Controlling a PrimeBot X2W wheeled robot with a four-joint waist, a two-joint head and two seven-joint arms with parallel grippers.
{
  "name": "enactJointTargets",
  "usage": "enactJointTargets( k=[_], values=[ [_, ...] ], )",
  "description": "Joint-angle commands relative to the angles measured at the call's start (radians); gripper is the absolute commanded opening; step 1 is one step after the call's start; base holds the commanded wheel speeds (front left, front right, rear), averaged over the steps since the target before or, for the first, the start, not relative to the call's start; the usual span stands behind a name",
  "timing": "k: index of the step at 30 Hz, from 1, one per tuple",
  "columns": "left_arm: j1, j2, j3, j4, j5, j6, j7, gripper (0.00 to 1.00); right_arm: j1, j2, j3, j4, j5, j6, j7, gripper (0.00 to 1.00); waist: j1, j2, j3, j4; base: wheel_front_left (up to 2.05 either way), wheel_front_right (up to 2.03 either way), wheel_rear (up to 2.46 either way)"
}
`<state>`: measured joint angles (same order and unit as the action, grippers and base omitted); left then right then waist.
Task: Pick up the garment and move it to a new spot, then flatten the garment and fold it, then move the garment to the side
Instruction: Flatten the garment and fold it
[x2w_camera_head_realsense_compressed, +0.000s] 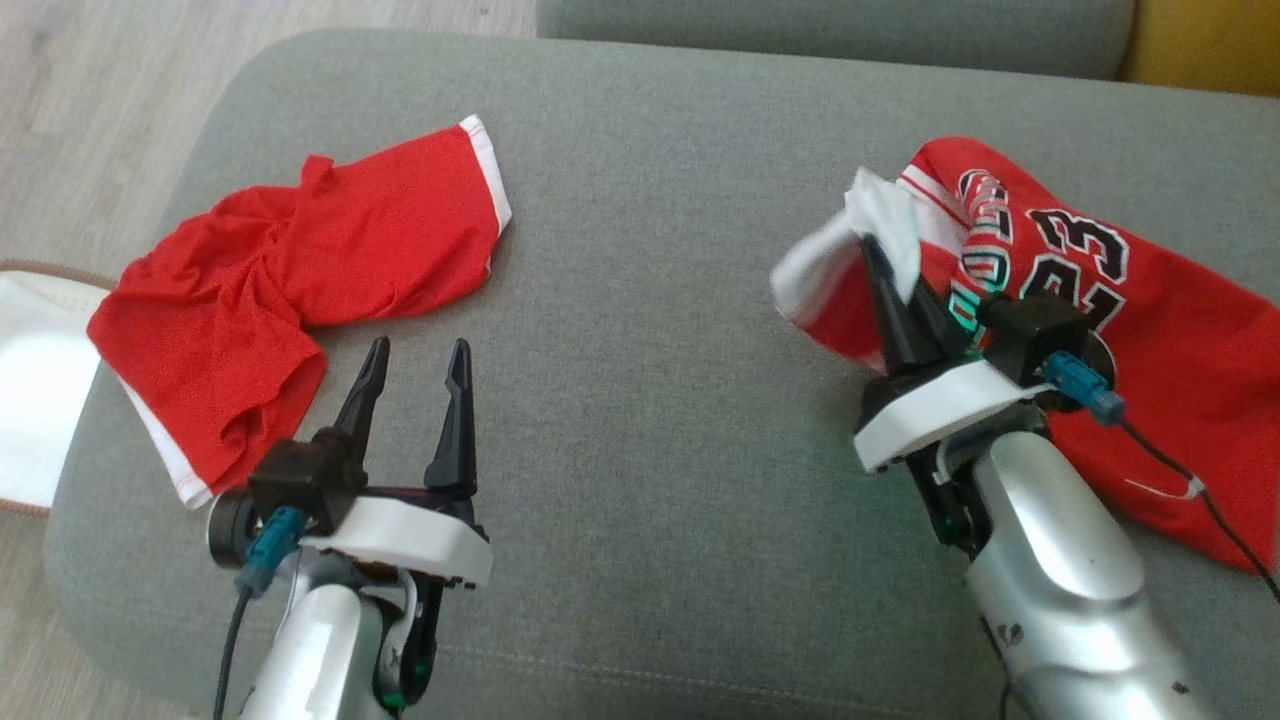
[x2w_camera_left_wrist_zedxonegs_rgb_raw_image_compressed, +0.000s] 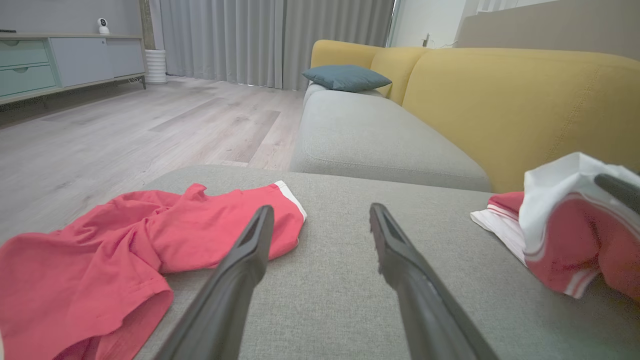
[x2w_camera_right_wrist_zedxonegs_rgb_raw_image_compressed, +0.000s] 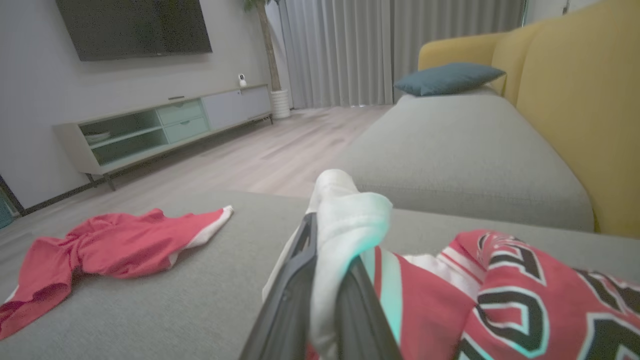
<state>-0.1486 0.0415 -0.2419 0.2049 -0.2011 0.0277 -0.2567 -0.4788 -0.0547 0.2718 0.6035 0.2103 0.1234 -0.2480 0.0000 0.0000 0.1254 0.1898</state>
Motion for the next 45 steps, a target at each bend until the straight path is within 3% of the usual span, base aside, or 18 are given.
enactJointTargets(
  k=[1, 8, 15, 16, 17, 21, 26, 31, 39, 45],
  values=[
    [-0.024, 0.009, 0.036, -0.027, -0.001, 0.007, -0.005, 1.0, 0.005, 0.005, 0.037, -0.077, 0.005, 0.007, -0.013, 0.0, 0.0, 0.0, -0.011, 0.0, 0.0, 0.0, 0.0],
    [-0.011, 0.009, 0.036, -0.03, -0.004, 0.014, -0.005, 1.0, 0.081, 0.005, 0.172, -0.204, 0.024, 0.007, -0.014, 0.0, 0.0, 0.0, -0.032, 0.001, 0.0, 0.0, 0.0],
    [0.008, 0.009, 0.041, -0.03, -0.013, 0.022, -0.005, 1.0, 0.135, 0.005, 0.401, -0.148, 0.052, 0.007, 0.043, 0.0, 0.0, 0.0, -0.053, -0.006, 0.0, 0.0, 0.0],
    [0.011, 0.009, 0.042, -0.03, -0.014, 0.023, -0.005, 1.0, 0.136, 0.005, 0.422, -0.138, 0.053, 0.007, 0.047, 0.58, 0.0, 0.0, -0.055, -0.009, 0.0, 0.0, 0.0],
    [0.013, 0.009, 0.043, -0.03, -0.014, 0.025, -0.005, 1.0, 0.138, 0.005, 0.432, -0.129, 0.059, 0.007, 0.05, 1.0, 0.0, 0.0, -0.057, -0.012, 0.0, 0.0, 0.0],
    [0.022, 0.009, 0.05, -0.034, -0.014, 0.029, -0.005, 1.0, 0.143, 0.005, 0.454, -0.113, 0.083, 0.007, 0.043, 1.0, 0.0, 0.0, -0.066, -0.034, 0.0, 0.0, 0.0],
    [0.029, 0.009, 0.055, -0.036, -0.012, 0.031, -0.005, 1.0, 0.155, 0.005, 0.394, -0.103, 0.078, 0.007, 0.023, 1.0, 0.0, 0.0, -0.082, -0.069, 0.0, 0.0, 0.0],
    [0.035, 0.009, 0.065, -0.042, -0.007, 0.033, -0.005, 1.0, 0.192, 0.005, 0.255, -0.113, 0.03, 0.007, 0.004, 1.0, 0.0, 0.0, -0.096, -0.112, 0.0, 0.0, 0.0],
    [0.042, 0.009, 0.06, -0.04, -0.004, 0.031, -0.005, 1.0, 0.306, 0.005, -0.063, -0.19, -0.065, 0.007, -0.011, 1.0, 0.0, 0.0, -0.103, -0.168, 0.0, 0.0, 0.0],
    [0.044, 0.009, 0.04, -0.005, -0.01, 0.024, -0.005, 1.0, 0.357, 0.005, -0.141, -0.234, -0.078, 0.007, -0.013, 1.0, 0.0, 0.0, -0.091, -0.19, 0.0, 0.0, 0.0]
  ],
)
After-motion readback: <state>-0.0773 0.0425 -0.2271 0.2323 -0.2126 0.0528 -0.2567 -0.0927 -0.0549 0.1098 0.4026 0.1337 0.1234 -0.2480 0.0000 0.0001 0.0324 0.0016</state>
